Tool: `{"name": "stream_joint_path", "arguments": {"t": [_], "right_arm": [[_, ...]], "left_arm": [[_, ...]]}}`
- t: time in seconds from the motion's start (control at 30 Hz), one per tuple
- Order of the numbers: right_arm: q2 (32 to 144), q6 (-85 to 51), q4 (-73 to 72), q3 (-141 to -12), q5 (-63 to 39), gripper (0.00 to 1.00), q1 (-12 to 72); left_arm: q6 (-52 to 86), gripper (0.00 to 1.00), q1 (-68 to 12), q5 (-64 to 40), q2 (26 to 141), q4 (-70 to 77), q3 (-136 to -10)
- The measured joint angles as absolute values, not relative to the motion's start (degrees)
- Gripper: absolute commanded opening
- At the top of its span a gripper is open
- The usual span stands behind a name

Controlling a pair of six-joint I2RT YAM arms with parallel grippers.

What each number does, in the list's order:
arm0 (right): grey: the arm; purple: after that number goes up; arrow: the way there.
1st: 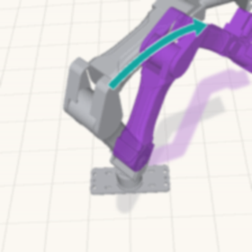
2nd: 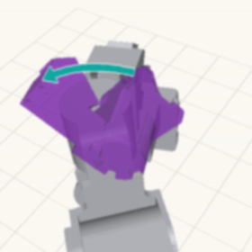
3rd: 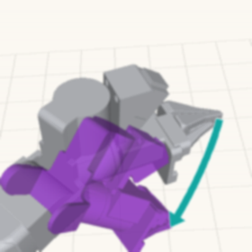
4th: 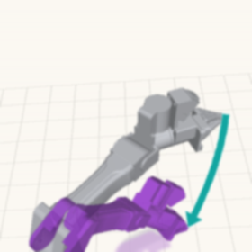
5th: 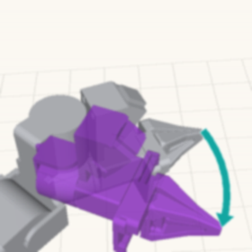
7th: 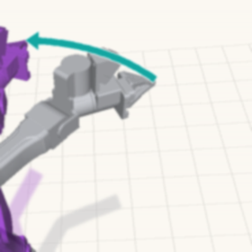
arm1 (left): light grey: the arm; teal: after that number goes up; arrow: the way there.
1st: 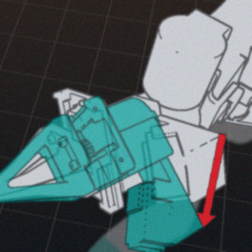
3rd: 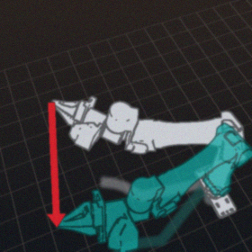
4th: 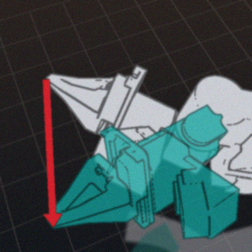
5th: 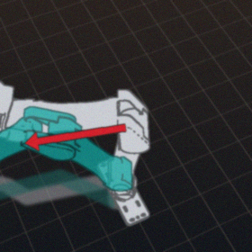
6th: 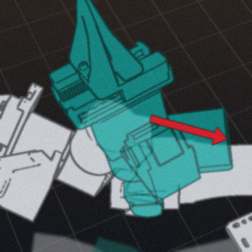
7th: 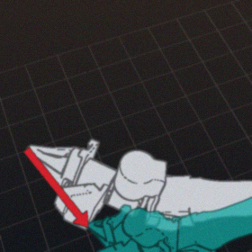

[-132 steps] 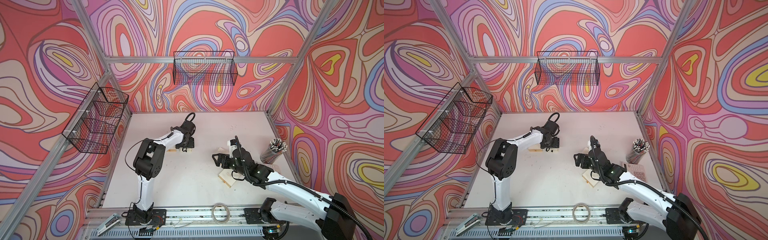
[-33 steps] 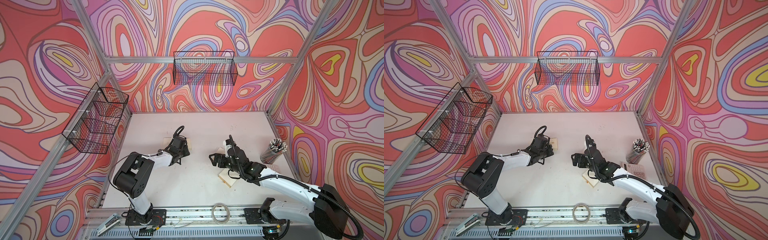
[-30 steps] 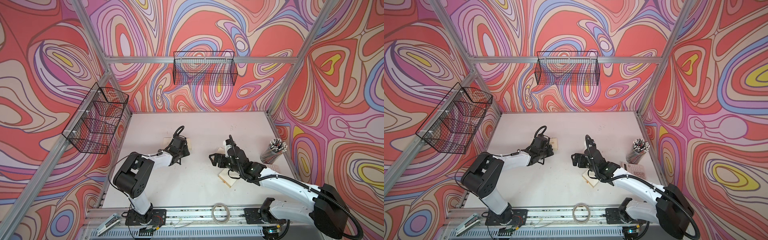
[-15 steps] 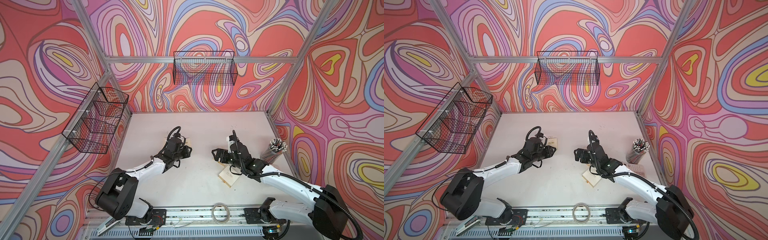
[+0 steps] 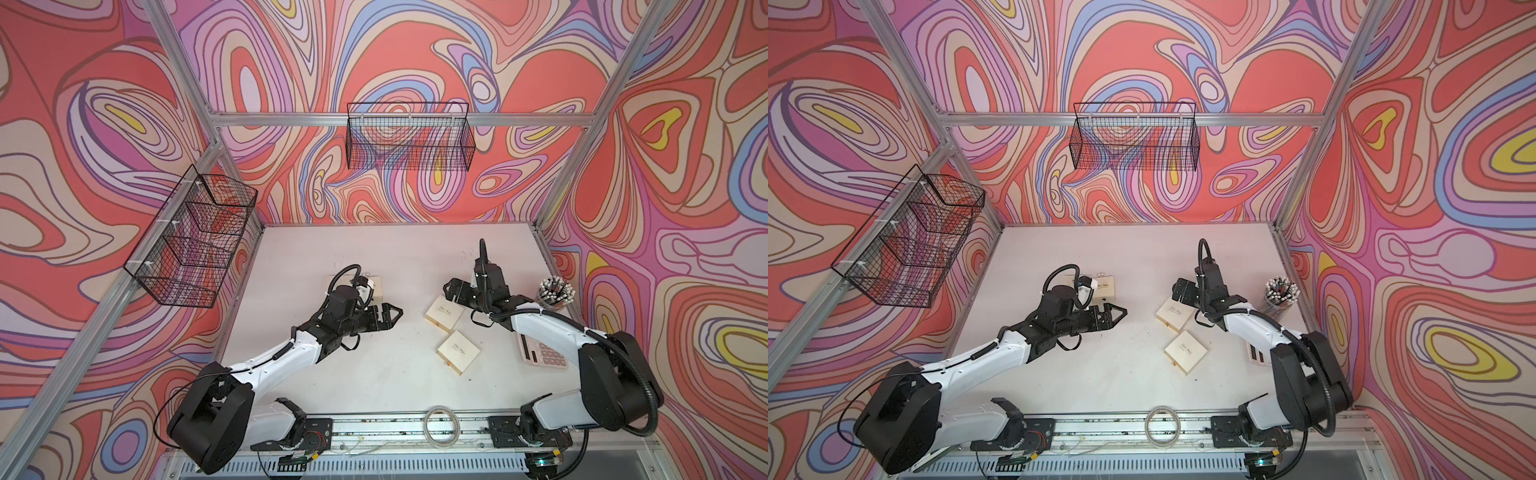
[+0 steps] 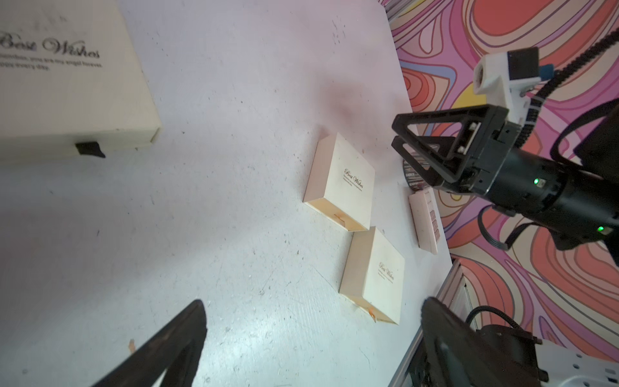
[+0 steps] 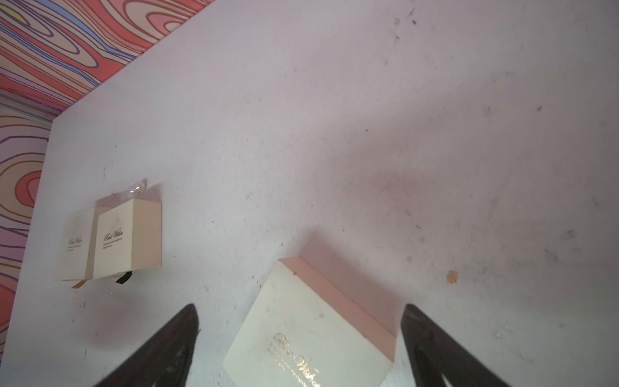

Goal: Take out the earrings from the drawer-style jewelry box
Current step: Adjust the jewelry box at the center of the board.

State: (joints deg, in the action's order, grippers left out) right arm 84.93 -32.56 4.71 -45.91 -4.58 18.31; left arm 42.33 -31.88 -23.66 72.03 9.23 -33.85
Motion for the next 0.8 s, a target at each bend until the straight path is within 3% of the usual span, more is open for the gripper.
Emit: {"name": "stream_joint_path", "arguments": {"t": [0.27,0.57,0.8], "right_arm": [[89.4,-33.8,1.2,-46.5,-10.7,0.94,17.8],[89.5,-37.4,-4.6,-42.4,-16.4,0.91,17.8],[88.2,-39.8,-7.8,-39.6,-18.1,0.91,20.0]], "left_arm": [[46.4,0.87,-31.6,-31.7,72.5,15.1,-30.3],[47.1,0.76,-36.6,-36.5,82.8,17.5,-32.3],[49.3,0.56,-38.7,-36.6,92.6,21.7,-37.2]]}}
